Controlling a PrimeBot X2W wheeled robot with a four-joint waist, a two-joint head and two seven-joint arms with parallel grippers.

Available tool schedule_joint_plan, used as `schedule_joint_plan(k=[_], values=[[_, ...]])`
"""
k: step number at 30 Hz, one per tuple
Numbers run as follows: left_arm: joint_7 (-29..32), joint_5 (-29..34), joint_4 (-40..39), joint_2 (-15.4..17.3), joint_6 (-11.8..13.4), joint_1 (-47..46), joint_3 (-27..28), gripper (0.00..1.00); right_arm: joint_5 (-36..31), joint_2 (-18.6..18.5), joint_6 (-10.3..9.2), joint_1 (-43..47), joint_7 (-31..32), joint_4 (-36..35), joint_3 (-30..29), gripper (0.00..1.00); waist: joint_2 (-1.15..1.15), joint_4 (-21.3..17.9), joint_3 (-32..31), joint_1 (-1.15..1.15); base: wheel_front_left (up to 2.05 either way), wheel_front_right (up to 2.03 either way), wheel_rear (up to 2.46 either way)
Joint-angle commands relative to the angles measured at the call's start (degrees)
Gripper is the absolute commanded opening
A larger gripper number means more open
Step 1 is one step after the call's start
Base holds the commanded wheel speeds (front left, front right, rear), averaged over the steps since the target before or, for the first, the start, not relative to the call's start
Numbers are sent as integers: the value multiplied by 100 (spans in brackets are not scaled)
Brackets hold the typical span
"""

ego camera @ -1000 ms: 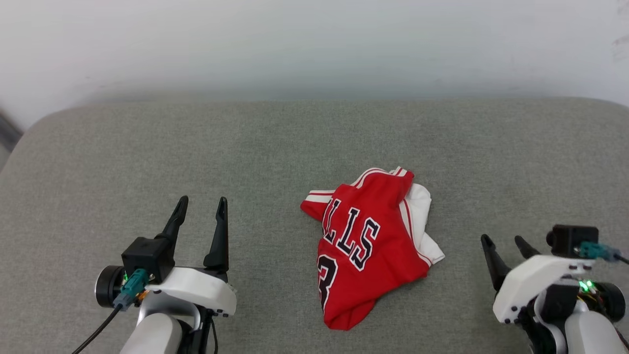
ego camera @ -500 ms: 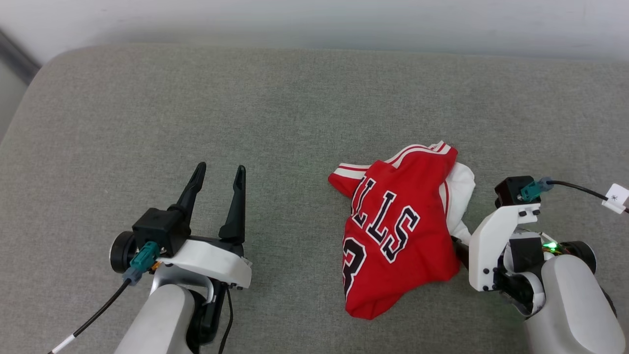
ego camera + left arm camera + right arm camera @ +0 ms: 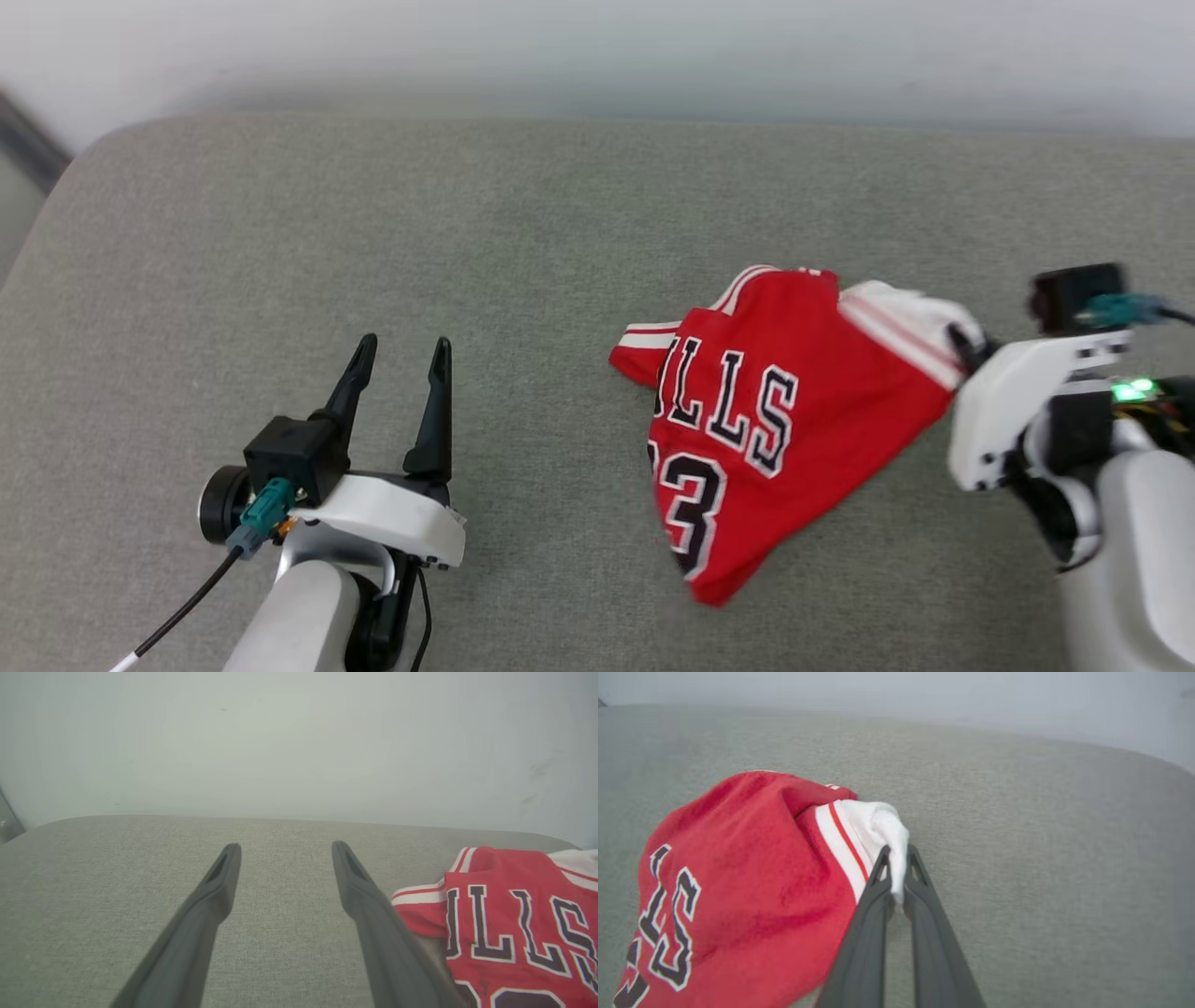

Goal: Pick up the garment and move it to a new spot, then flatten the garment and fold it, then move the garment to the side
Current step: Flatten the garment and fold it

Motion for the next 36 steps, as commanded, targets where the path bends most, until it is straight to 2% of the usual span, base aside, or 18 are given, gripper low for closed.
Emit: schedule_joint_plan(k=[1,8,10,13,14,15,18,19,20,25,30,36], values=[[-13,16,3,6,20,81,13,100,-98,-15,-5,41,-84,-90,-158,0,0,-92,-103,-1,0,0,0],[-14,-17,65,-7,40,269,19,100,-509,273,-5,970,-289,-631,-1388,0,0,-226,-312,-1,0,0,0],[-14,-41,93,-19,45,303,12,100,-442,313,-5,1315,-337,-541,-1659,0,0,-243,-361,-1,0,0,0],[6,-55,129,-30,66,366,-12,100,-216,326,-4,1814,-395,-31,-1806,0,0,-263,-428,-1,0,0,0],[17,-55,137,-24,78,381,-11,100,-189,323,-4,1909,-454,147,-1784,13,0,-276,-448,-1,0,0,0],[31,-69,145,-18,80,401,-12,100,-135,320,-4,1976,-538,311,-1742,100,0,-287,-466,-1,0,0,0],[69,-94,163,17,109,479,-8,100,-8,324,-4,1968,-1218,551,-1619,100,0,-327,-527,-1,0,0,0],[95,-94,165,53,133,535,-1,100,66,315,-4,1880,-1804,548,-1563,100,0,-352,-592,-1,0,0,0],[106,-95,164,69,134,566,-2,100,40,314,-4,1879,-2078,520,-1527,100,0,-357,-626,-1,0,0,0],[190,-112,137,114,188,694,-27,100,-3,319,-4,1829,-3029,262,-1224,100,0,-356,-821,-1,0,0,0],[276,-117,84,167,225,814,-59,100,93,319,-4,1932,-3457,-158,-628,100,0,-344,-1007,-1,0,0,0],[382,-109,10,218,285,919,-100,100,253,316,-4,2195,-3473,-564,-96,100,0,-337,-1126,-1,0,0,0]])
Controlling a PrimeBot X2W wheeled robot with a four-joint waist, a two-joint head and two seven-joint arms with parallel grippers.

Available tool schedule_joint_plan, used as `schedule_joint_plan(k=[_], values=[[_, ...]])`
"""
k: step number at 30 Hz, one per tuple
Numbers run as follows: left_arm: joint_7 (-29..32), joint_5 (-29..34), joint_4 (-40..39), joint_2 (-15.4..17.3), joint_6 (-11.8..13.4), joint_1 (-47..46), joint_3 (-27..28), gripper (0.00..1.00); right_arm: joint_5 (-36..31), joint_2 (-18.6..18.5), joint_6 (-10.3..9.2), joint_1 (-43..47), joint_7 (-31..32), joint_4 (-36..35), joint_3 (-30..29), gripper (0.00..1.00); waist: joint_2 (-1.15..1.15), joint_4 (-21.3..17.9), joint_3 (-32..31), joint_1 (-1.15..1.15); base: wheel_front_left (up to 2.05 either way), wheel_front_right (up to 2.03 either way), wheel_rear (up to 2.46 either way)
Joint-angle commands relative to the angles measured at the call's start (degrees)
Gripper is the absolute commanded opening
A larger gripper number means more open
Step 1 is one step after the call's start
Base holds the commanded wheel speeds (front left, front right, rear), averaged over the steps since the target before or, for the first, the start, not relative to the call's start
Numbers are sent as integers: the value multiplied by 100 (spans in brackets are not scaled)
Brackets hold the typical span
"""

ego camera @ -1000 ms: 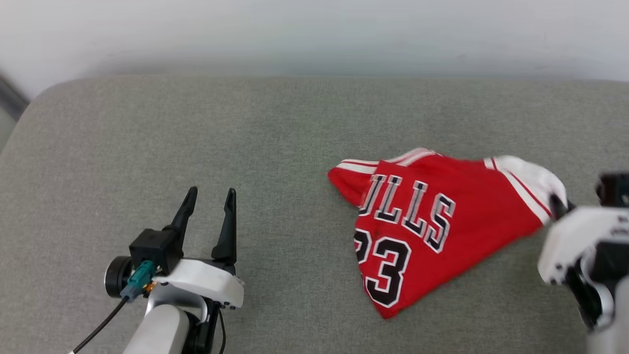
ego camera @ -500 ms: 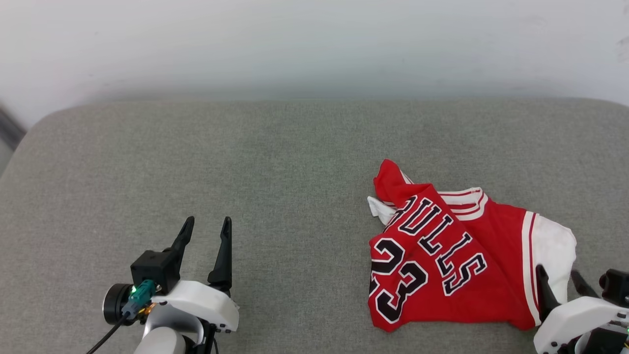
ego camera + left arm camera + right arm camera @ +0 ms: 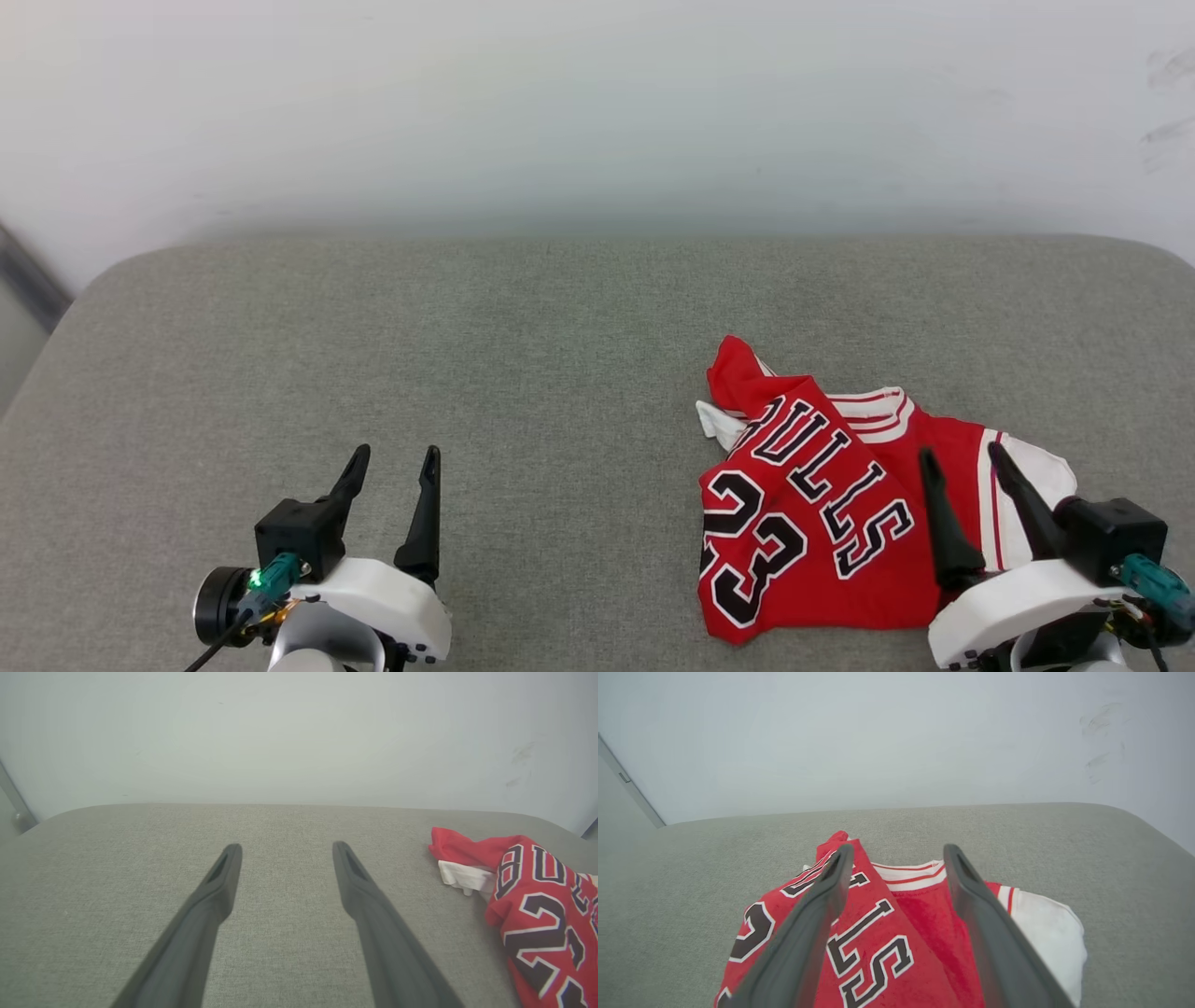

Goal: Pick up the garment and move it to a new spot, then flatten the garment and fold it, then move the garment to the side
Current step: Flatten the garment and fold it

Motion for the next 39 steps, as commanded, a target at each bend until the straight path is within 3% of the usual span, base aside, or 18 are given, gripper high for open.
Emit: schedule_joint_plan(k=[1,4,10,21,25,32,33,34,35,39], values=[[21,-5,-35,31,37,80,-4,100,50,3,-2,106,-19,-101,57,100,0,-2,-17,1,0,0,0],[76,39,-122,54,68,41,-33,100,122,3,-2,197,19,-264,145,100,0,-12,-31,1,0,0,0],[417,79,-211,-15,-169,-349,-352,100,73,4,-2,214,140,-514,212,100,0,-120,89,1,0,0,0],[2208,71,175,-305,-1104,-1892,-1497,100,1,5,-2,-90,172,-812,295,100,0,-594,753,1,0,0,0],[2766,-109,352,-326,-1260,-2233,-1878,100,44,5,-2,-174,123,-804,314,100,0,-797,996,1,0,0,0],[3711,-640,825,-152,-1322,-2555,-2411,100,136,6,-2,-273,28,-639,337,100,0,-1067,1264,1,0,0,0],[3784,-705,869,-123,-1325,-2582,-2438,88,123,5,-2,-278,18,-611,336,100,0,-1089,1274,1,0,0,0],[3850,-769,922,-97,-1327,-2607,-2467,36,132,5,-2,-286,1,-584,331,100,0,-1100,1280,1,0,0,0],[3838,-804,945,-83,-1328,-2637,-2459,0,150,5,-2,-293,-10,-560,326,100,0,-1106,1282,1,0,0,0],[3552,-758,951,-24,-1289,-2760,-2389,0,141,5,-2,-314,-45,-498,262,100,0,-1056,1250,1,0,0,0]])
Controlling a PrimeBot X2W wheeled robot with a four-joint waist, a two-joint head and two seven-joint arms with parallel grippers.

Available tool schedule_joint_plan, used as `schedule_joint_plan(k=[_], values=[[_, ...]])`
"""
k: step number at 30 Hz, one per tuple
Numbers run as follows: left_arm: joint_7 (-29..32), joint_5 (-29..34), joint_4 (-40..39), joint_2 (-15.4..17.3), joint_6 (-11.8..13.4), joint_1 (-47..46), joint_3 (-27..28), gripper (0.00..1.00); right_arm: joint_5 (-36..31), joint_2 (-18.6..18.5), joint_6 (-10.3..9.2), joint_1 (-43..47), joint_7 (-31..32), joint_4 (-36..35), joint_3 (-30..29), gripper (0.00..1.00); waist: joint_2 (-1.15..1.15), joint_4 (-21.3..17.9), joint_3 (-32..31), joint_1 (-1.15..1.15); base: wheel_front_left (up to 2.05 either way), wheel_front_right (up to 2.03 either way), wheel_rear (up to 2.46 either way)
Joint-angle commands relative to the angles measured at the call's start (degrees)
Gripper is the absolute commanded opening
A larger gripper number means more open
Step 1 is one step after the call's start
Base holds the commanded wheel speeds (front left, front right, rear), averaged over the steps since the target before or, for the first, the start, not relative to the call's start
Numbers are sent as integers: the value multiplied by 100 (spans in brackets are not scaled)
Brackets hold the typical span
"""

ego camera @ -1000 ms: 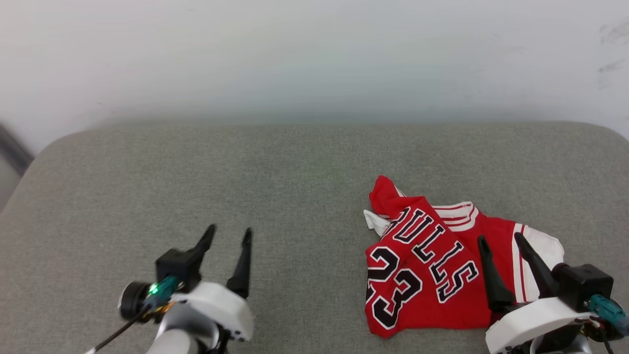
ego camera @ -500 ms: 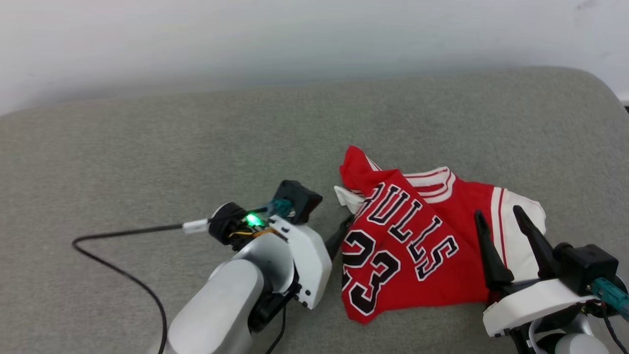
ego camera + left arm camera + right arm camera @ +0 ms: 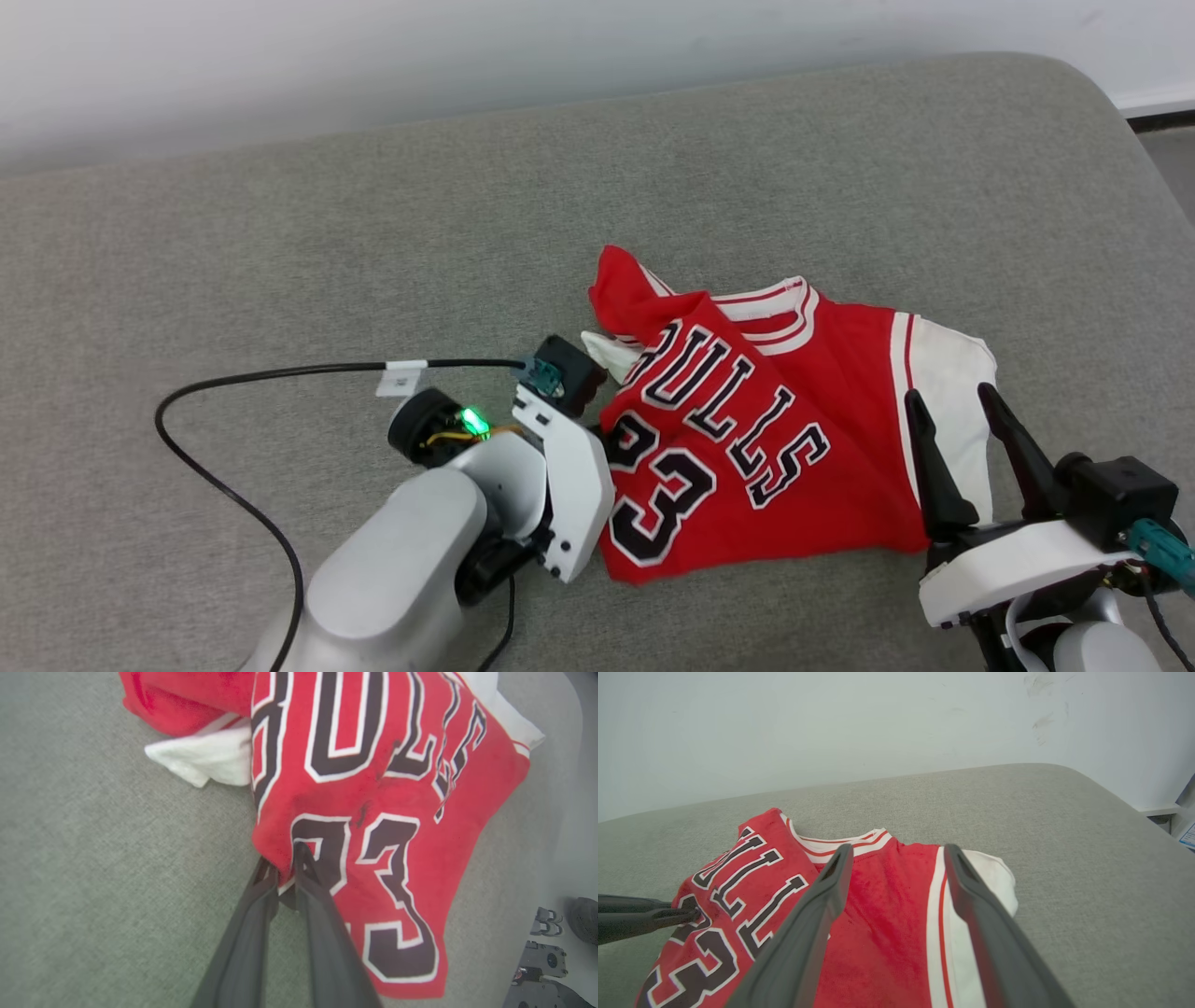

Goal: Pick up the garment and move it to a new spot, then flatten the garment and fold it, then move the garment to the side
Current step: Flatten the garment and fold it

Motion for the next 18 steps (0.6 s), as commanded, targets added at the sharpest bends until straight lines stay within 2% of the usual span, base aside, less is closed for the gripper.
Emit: schedule_joint_plan(k=[1,6,11,14,18], values=[[-235,109,-41,53,74,-147,91,0,-13,5,-2,-73,-44,21,-57,100,0,73,-42,-1,0,0,0],[-687,301,-279,196,268,-258,250,0,-76,6,-2,-70,-29,22,-145,100,0,293,-179,-1,0,0,0],[-862,443,-941,568,517,3,394,0,-114,5,-2,9,22,5,-217,100,0,627,-400,-1,0,0,0],[-890,472,-1455,856,769,402,499,0,-145,5,-2,59,50,-28,-247,100,0,815,-508,-1,0,0,0],[-823,250,-2064,1172,1251,1430,663,0,-149,5,-2,149,110,-80,-285,100,0,1006,-633,-1,0,0,0]])
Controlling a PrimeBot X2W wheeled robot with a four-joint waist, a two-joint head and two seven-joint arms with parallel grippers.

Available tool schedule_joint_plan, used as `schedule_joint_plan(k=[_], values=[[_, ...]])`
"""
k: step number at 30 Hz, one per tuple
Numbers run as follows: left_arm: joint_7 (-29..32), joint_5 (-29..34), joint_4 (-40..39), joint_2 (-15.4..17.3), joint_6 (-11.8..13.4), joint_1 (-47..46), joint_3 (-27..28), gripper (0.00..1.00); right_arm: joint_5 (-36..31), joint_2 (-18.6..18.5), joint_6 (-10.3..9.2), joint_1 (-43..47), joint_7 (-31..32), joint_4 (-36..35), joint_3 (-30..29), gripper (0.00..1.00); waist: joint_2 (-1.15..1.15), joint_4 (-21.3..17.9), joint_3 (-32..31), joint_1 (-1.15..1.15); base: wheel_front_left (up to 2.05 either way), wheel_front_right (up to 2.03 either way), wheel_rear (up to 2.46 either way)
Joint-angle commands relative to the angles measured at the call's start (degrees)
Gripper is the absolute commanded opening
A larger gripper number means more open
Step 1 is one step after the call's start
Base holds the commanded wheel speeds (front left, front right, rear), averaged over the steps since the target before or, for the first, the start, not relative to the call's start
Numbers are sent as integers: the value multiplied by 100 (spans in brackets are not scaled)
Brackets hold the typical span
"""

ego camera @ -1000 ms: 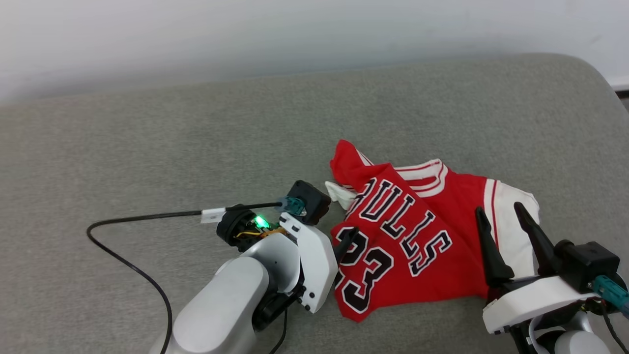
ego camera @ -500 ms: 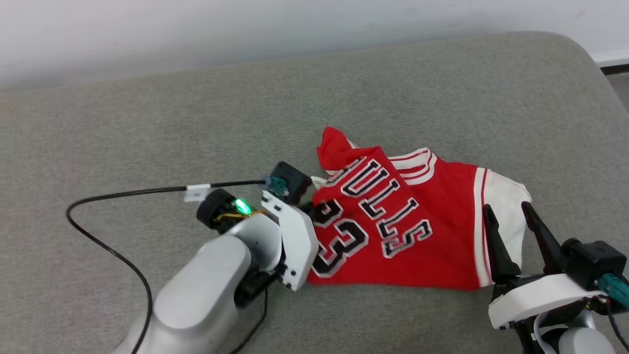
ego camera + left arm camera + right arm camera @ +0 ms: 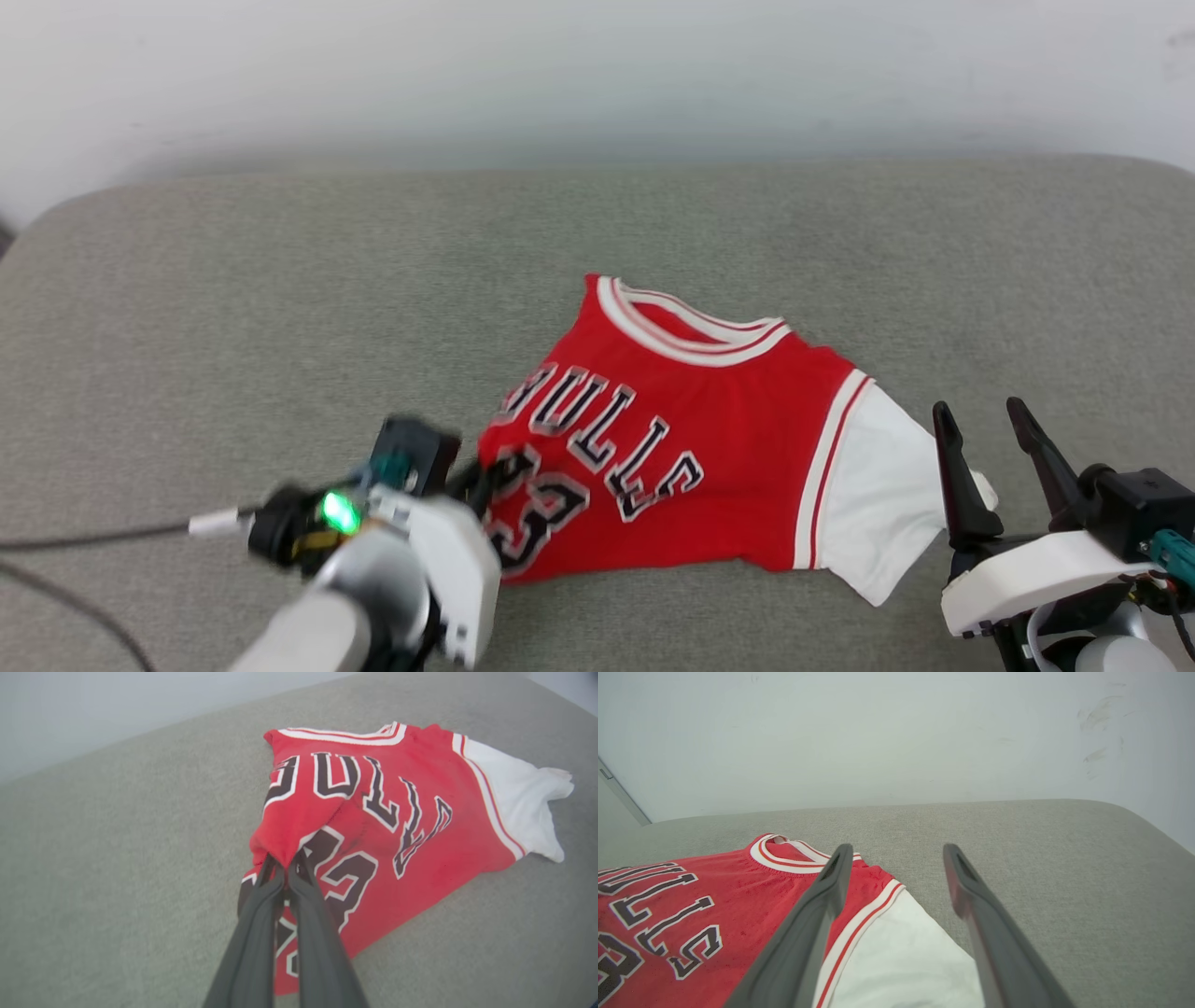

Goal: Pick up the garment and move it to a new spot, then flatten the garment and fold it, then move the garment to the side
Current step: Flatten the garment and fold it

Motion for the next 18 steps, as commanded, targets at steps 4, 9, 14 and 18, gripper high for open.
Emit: schedule_joint_plan(k=[4,9,14,18], values=[[126,-420,-309,121,384,1105,99,0,-5,4,-2,106,53,-81,-7,100,0,235,-139,0,0,0,0],[77,-929,-325,-81,607,2030,125,10,-60,4,-2,124,131,-157,52,100,0,282,-214,0,0,0,0],[-502,-862,-384,-221,727,2157,286,100,-115,5,-2,220,199,-243,35,100,0,338,-356,0,0,0,0],[-1089,-546,-508,-179,746,1917,429,100,-164,4,-2,285,280,-317,39,100,0,360,-456,0,0,0,0]])
